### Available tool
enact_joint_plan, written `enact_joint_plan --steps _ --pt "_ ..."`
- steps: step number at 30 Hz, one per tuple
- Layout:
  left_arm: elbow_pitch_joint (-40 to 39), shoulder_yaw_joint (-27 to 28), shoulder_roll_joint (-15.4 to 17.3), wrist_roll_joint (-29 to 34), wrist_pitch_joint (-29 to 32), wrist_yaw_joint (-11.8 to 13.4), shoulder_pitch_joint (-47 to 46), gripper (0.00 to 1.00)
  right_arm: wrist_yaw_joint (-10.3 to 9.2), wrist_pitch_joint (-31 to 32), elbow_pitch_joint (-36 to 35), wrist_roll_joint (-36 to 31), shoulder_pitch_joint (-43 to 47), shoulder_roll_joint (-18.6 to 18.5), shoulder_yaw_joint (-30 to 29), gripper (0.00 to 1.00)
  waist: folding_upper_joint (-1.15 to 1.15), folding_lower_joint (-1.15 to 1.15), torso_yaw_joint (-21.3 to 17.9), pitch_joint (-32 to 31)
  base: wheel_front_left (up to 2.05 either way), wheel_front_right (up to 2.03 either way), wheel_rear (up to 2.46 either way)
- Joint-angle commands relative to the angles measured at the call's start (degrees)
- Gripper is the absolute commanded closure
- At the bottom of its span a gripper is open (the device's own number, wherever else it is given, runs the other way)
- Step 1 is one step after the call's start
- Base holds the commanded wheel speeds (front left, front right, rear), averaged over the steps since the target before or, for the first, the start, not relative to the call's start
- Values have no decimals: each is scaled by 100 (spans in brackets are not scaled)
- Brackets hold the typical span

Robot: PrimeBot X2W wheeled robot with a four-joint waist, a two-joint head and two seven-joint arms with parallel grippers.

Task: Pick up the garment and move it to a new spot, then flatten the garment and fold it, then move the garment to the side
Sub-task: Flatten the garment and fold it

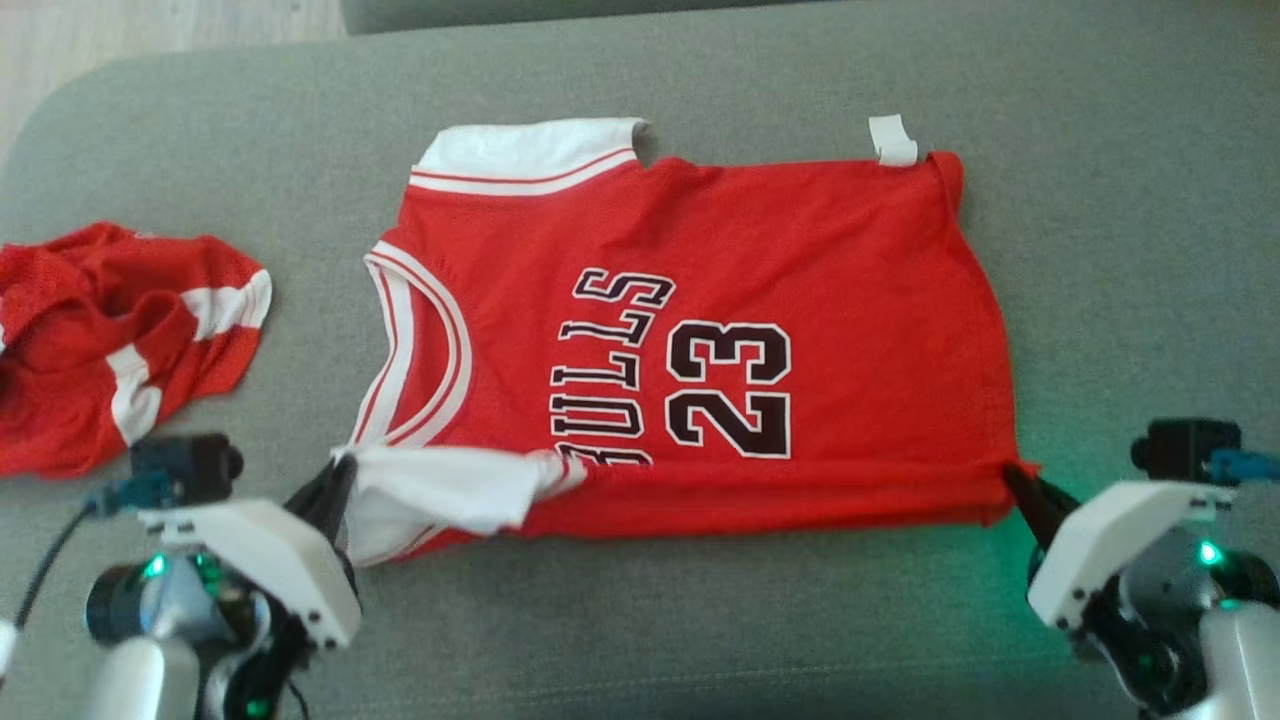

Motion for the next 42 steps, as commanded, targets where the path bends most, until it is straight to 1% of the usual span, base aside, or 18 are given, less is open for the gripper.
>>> enact_joint_plan --steps 1,5,6,7,8,9,12,15,16,19,22,24,26,33,38,42 --pt "-3 285 147 -98 7 -74 -504 100 -4 -146 -57 33 -365 -142 157 100 0 0 -16 101 0 0 0" --pt "563 253 156 -187 -54 -212 -1100 100 -4 -482 272 89 -788 -155 299 100 0 0 -8 241 0 0 0" --pt "563 253 156 -187 -54 -212 -1100 100 -4 -482 272 89 -788 -155 299 100 0 0 -8 241 0 0 0" --pt "699 235 137 -199 -105 -241 -1216 67 -4 -601 318 101 -865 -174 357 85 0 0 -2 274 0 0 0" --pt "822 231 107 -207 -204 -262 -1323 0 -4 -783 341 111 -933 -185 388 44 0 0 5 300 0 0 0" --pt "939 230 73 -218 -311 -282 -1401 0 -4 -938 373 121 -975 -194 431 0 0 0 5 324 0 0 0" --pt "1147 281 -24 -173 -862 -302 -1529 0 -4 -1423 404 102 -991 -230 544 0 0 0 5 387 0 0 0" --pt "1208 306 -68 103 -1668 -242 -1496 0 -4 -2093 278 -66 -888 -276 634 0 0 0 11 425 0 0 0" --pt "1179 298 -67 289 -1987 -155 -1454 0 -4 -2347 218 -155 -819 -292 668 0 0 0 18 424 0 0 0" --pt "1095 295 -213 587 -2753 87 -1262 0 -4 -3002 26 -406 -542 -305 657 0 0 0 56 405 0 0 0" --pt "952 243 -327 859 -3381 298 -963 0 -4 -3384 -137 -636 -258 -275 583 0 0 0 51 340 0 0 0" --pt "883 187 -396 970 -3647 396 -728 0 -4 -3543 -238 -750 -91 -244 542 0 0 0 39 272 0 0 0" --pt "845 142 -441 1015 -3806 437 -500 0 -4 -3596 -329 -818 74 -195 515 0 0 0 20 221 0 0 0" --pt "954 2 -483 1061 -4033 375 45 0 -4 -3647 -425 -873 448 -97 498 0 0 0 -8 53 0 0 0" --pt "1132 -48 -489 1016 -4063 315 124 0 -4 -3632 -407 -885 504 -91 513 0 0 0 -2 -29 0 0 0" --pt "1413 -124 -489 889 -3904 175 48 0 -4 -3525 -274 -869 432 -151 594 0 0 0 6 -37 0 0 0"
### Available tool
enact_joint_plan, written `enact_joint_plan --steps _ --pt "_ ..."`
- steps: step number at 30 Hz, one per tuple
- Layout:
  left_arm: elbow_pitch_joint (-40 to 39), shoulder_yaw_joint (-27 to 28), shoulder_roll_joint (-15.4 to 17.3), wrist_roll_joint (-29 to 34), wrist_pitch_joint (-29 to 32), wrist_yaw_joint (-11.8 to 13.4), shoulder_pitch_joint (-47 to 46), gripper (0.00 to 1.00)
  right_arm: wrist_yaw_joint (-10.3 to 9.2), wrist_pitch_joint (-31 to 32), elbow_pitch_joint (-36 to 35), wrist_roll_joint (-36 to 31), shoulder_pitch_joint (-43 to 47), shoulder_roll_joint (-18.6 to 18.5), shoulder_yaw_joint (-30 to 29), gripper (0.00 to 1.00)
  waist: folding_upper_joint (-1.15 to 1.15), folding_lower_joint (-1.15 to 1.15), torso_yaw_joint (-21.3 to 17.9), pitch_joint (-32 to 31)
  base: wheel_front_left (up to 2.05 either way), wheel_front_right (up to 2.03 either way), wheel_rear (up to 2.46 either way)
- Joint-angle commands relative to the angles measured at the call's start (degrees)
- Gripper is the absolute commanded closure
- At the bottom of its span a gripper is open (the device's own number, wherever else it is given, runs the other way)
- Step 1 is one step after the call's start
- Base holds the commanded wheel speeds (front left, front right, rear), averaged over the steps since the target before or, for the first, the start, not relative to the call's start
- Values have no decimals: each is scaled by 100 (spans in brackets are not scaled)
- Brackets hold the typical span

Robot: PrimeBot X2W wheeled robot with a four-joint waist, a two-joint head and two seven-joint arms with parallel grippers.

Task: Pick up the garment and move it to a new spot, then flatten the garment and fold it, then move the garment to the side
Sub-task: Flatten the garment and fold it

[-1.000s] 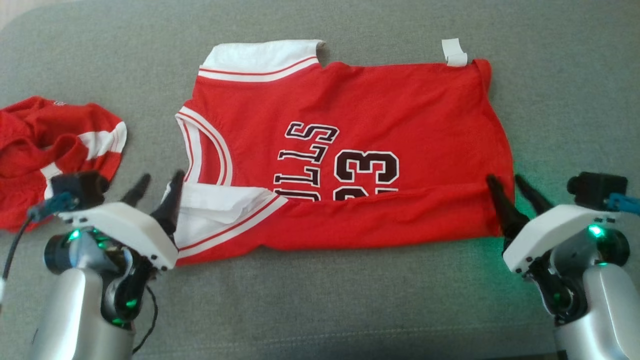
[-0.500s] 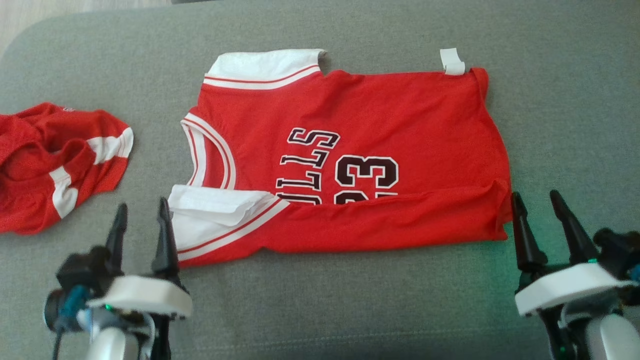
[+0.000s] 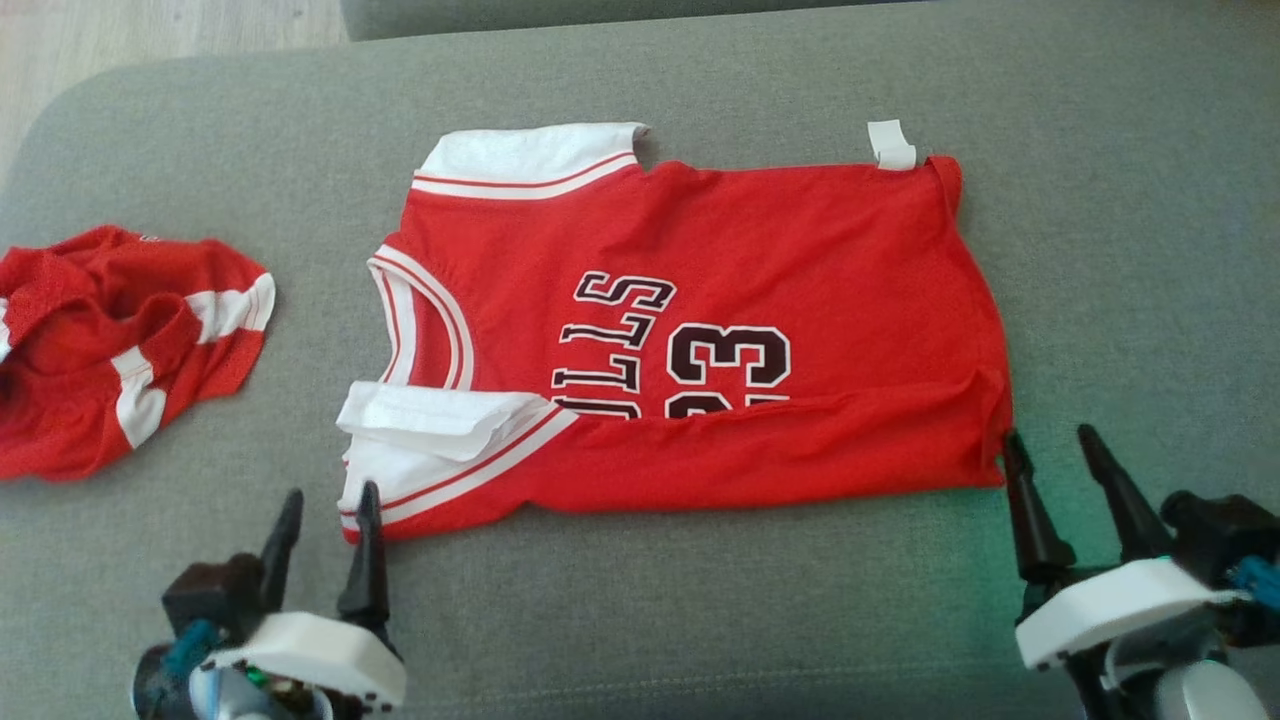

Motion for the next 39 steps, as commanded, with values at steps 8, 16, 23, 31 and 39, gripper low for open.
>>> enact_joint_plan --steps 8,16,23,31,39 --pt "821 106 105 -391 396 -362 -507 0 -4 356 490 126 -393 -288 312 0 0 0 43 170 0 0 0" --pt "1281 79 145 -622 736 -543 -884 0 -4 608 901 182 -760 -332 258 0 0 0 93 418 0 0 0" --pt "1424 -94 166 -790 903 -737 -1072 100 -4 916 1162 373 -996 -275 213 100 0 0 93 561 0 0 0" --pt "1178 -49 226 -800 696 -648 -1013 100 -4 931 985 616 -812 -312 192 100 0 0 165 532 0 0 0" --pt "558 103 322 -907 901 -353 -289 100 -4 1229 418 707 -42 -312 73 100 0 0 163 199 0 0 0"
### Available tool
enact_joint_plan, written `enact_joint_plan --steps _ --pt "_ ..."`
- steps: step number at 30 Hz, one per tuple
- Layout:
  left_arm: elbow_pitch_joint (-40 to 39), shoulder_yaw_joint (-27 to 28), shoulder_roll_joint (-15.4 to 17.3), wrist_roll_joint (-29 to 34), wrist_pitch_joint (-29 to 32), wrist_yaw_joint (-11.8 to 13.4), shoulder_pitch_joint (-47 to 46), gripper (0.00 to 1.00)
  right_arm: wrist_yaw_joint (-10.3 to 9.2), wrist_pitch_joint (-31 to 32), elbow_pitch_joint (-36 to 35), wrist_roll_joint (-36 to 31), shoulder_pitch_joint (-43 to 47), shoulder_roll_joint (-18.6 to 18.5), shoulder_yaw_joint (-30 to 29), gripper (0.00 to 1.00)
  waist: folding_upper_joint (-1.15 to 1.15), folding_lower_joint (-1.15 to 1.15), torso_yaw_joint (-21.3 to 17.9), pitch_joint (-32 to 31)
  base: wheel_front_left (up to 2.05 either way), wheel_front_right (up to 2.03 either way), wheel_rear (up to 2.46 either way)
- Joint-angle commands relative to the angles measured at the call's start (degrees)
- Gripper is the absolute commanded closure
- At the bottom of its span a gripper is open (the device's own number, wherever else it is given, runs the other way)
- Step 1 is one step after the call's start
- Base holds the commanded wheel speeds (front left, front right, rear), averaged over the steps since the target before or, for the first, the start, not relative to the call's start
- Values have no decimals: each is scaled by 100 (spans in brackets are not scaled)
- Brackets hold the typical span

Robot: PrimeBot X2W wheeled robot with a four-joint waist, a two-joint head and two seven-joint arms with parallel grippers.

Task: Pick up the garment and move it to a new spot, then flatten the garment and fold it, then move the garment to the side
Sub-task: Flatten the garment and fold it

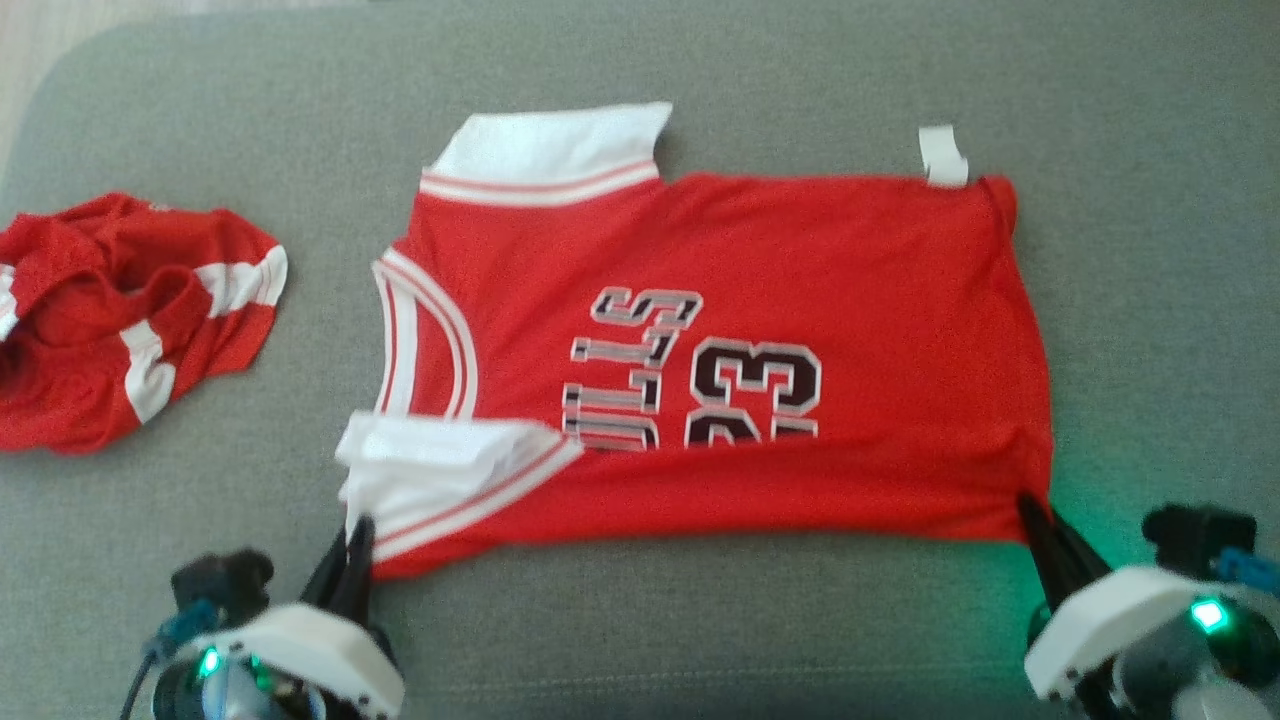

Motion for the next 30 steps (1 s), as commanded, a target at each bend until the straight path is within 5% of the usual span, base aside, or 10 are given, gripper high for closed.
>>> enact_joint_plan --steps 1,7,8,9,10,22,30 --pt "-294 273 188 -86 64 116 175 100 -4 75 -285 45 170 -114 11 100 0 0 -16 -138 0 0 0" --pt "-730 278 238 -133 336 263 578 100 -4 220 -522 24 481 -89 -131 100 0 0 2 -296 0 0 0" --pt "-793 261 238 -113 337 281 577 100 -4 218 -568 10 486 -82 -134 60 0 0 10 -306 0 0 0" --pt "-829 240 228 -102 362 301 571 54 -4 213 -612 -7 483 -75 -136 0 0 0 17 -315 0 0 0" --pt "-881 222 210 -91 345 313 548 0 -4 183 -671 -25 467 -71 -126 0 0 0 18 -325 0 0 0" --pt "-1872 192 205 596 -577 792 206 0 -4 -686 -2029 -534 -64 -50 -42 0 0 0 -82 -402 0 0 0" --pt "-2370 130 287 804 -578 916 38 0 -4 -664 -2386 -665 -195 28 24 0 0 0 -102 -365 0 0 0"
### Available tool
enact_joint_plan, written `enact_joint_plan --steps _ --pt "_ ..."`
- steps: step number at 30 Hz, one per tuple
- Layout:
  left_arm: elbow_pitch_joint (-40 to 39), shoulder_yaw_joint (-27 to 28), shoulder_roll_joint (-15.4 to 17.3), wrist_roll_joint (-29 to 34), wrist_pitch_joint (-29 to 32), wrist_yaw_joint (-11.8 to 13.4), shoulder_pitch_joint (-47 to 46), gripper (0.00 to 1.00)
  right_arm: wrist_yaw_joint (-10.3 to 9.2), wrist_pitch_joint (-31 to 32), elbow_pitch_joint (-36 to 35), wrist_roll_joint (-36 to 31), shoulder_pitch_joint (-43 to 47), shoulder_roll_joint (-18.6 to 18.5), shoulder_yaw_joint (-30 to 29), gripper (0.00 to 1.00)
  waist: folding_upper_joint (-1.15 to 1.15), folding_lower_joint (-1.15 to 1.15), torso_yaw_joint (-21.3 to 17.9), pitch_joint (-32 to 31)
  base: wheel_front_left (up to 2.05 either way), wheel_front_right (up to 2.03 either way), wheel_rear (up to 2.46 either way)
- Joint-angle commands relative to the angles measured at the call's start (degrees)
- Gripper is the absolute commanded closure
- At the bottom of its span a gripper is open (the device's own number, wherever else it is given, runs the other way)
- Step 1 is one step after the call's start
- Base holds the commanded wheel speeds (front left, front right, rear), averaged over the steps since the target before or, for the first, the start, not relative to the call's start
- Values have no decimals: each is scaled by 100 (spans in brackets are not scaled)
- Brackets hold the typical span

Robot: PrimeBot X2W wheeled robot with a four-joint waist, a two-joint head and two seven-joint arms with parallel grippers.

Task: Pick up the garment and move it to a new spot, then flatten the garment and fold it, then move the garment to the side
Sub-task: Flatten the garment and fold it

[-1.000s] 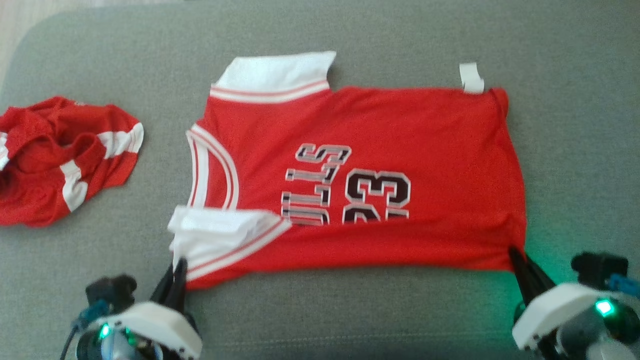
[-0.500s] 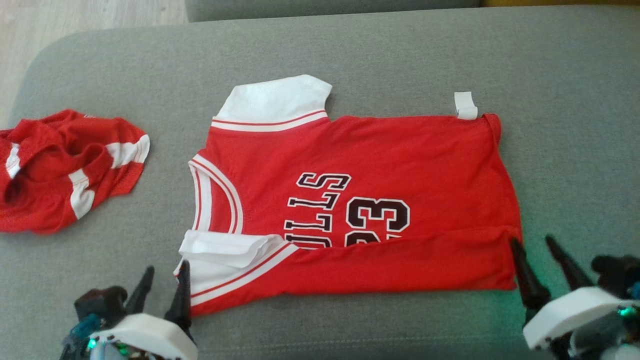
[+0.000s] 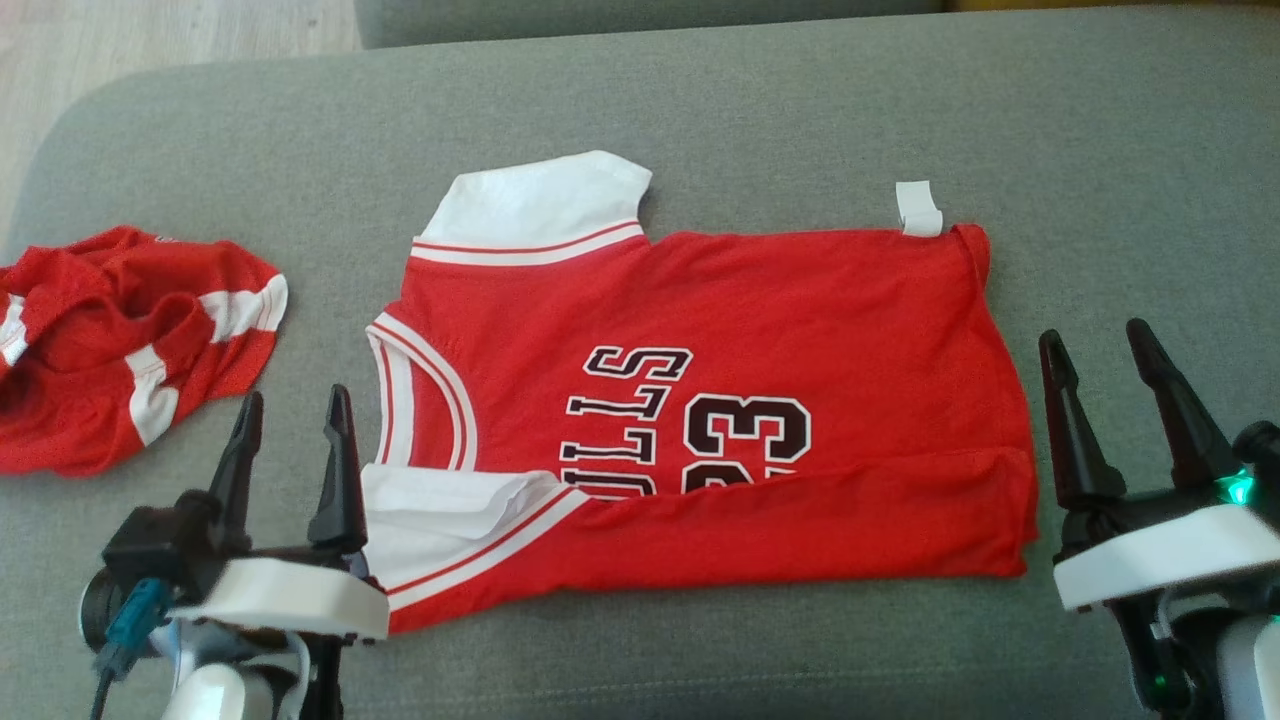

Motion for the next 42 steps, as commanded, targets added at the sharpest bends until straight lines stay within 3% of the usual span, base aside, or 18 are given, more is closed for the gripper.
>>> enact_joint_plan --steps 1,6,12,18,24,27,36,37,38,39,42 --pt "-199 154 118 57 19 12 -211 0 -5 8 -206 -40 -169 -20 114 0 0 0 6 23 0 0 0" --pt "-81 44 105 36 102 -57 -429 0 -5 18 -156 -5 -189 24 95 0 0 0 34 215 0 0 0" --pt "589 -235 37 -119 361 -490 -1592 0 -5 50 -171 -17 -365 65 105 0 0 0 44 769 0 0 0" --pt "1920 -416 -137 -292 560 -950 -3366 0 -5 58 -136 -37 -641 55 230 0 0 0 -82 1375 0 0 0" --pt "3667 -337 -72 -340 600 -1085 -4902 0 -5 18 -54 -11 -895 30 396 0 0 0 -317 1820 0 0 0" --pt "4516 -312 22 -356 613 -1132 -5380 0 -5 0 5 0 -948 48 460 0 0 0 -432 1930 0 0 0" --pt "6079 -366 103 -499 547 -1308 -6070 0 -5 -47 136 48 -945 87 477 0 0 0 -533 2030 0 0 0" --pt "6203 -379 90 -527 539 -1326 -6119 17 -5 -49 143 51 -947 84 473 0 0 0 -532 2030 0 0 0" --pt "6308 -404 70 -554 532 -1346 -6162 69 -5 -50 149 54 -952 81 463 0 0 0 -527 2028 0 0 0" --pt "6417 -447 40 -577 575 -1364 -6189 100 -5 -49 155 56 -956 78 446 0 0 0 -515 2021 0 0 0" --pt "6704 -612 -55 -691 710 -1402 -6280 100 -5 -35 182 57 -980 77 385 0 0 0 -454 1966 0 0 0"
